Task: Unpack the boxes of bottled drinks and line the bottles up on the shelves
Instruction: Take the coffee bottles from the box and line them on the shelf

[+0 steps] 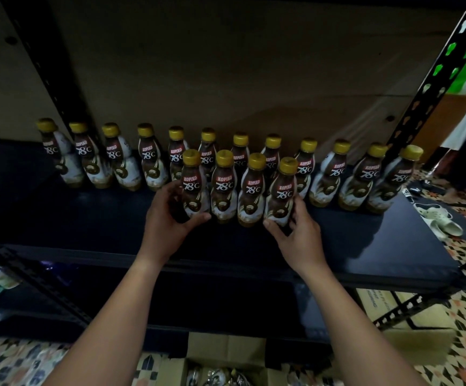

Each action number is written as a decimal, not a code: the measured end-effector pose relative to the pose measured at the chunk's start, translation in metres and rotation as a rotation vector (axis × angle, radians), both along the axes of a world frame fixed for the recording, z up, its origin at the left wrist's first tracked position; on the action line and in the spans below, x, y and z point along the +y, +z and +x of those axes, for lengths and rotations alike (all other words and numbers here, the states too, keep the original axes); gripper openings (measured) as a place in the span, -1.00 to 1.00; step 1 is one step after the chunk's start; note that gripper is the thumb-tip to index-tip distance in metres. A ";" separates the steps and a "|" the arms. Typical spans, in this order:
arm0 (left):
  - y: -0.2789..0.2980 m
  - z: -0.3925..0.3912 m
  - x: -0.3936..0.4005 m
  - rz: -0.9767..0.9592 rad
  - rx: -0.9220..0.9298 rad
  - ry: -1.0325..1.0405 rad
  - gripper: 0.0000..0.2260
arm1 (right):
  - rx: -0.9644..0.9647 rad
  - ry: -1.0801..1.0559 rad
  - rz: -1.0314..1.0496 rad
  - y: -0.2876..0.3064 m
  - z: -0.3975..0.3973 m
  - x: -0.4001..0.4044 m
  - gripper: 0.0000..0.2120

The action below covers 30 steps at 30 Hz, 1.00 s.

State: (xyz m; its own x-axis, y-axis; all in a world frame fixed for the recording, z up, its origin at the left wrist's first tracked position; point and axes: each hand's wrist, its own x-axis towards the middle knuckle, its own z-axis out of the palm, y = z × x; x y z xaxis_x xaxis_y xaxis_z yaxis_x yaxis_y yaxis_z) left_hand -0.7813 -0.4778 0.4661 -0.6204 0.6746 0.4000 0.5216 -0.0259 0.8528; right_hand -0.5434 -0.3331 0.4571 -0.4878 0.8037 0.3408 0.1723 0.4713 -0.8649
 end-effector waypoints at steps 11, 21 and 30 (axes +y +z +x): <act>0.002 0.028 -0.023 0.270 -0.173 0.185 -0.47 | 0.037 -0.277 0.092 0.001 0.014 -0.036 -0.25; -0.081 0.101 -0.078 0.243 -0.207 0.233 -0.86 | 0.071 -0.100 0.209 -0.077 0.038 -0.109 -0.75; -0.372 0.113 -0.125 -0.501 -0.448 0.178 -0.83 | -0.526 0.083 -0.150 -0.329 0.052 -0.129 -0.73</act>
